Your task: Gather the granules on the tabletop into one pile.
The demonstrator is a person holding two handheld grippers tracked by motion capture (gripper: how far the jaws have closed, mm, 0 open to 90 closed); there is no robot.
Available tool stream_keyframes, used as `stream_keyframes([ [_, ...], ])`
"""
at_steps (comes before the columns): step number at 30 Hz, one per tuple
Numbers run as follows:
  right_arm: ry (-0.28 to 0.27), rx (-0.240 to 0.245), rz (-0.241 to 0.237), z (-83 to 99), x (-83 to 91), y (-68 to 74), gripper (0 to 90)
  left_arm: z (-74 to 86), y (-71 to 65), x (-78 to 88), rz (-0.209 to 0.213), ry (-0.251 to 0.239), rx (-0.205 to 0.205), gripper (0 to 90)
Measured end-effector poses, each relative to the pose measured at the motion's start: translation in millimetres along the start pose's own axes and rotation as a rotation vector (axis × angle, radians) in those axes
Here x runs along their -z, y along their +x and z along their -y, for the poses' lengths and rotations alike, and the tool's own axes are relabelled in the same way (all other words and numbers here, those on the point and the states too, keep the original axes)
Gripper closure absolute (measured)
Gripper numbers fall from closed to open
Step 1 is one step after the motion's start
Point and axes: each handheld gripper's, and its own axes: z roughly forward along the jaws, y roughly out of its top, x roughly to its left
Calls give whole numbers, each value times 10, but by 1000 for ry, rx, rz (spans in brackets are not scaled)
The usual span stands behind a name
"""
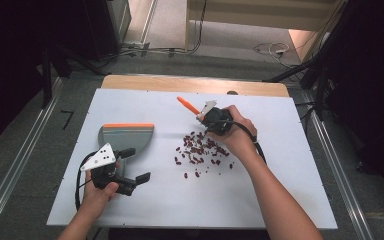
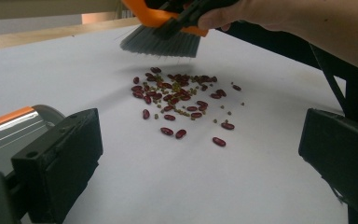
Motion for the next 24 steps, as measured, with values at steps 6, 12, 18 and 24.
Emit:
stream_keyframes([
  [6, 26, 69, -18, -135, -198, 116, 687, 3, 14, 30, -3, -9, 4, 1],
  [12, 31, 159, -56, -124, -221, 297, 687, 4, 16, 21, 0, -6, 6, 1],
  [18, 17, 195, -99, -63, -109, 418, 687, 2, 9, 9, -1, -8, 5, 1],
  [24, 0, 230, -142, 22, 26, 531, 687, 3, 12, 11, -6, -4, 6, 2],
])
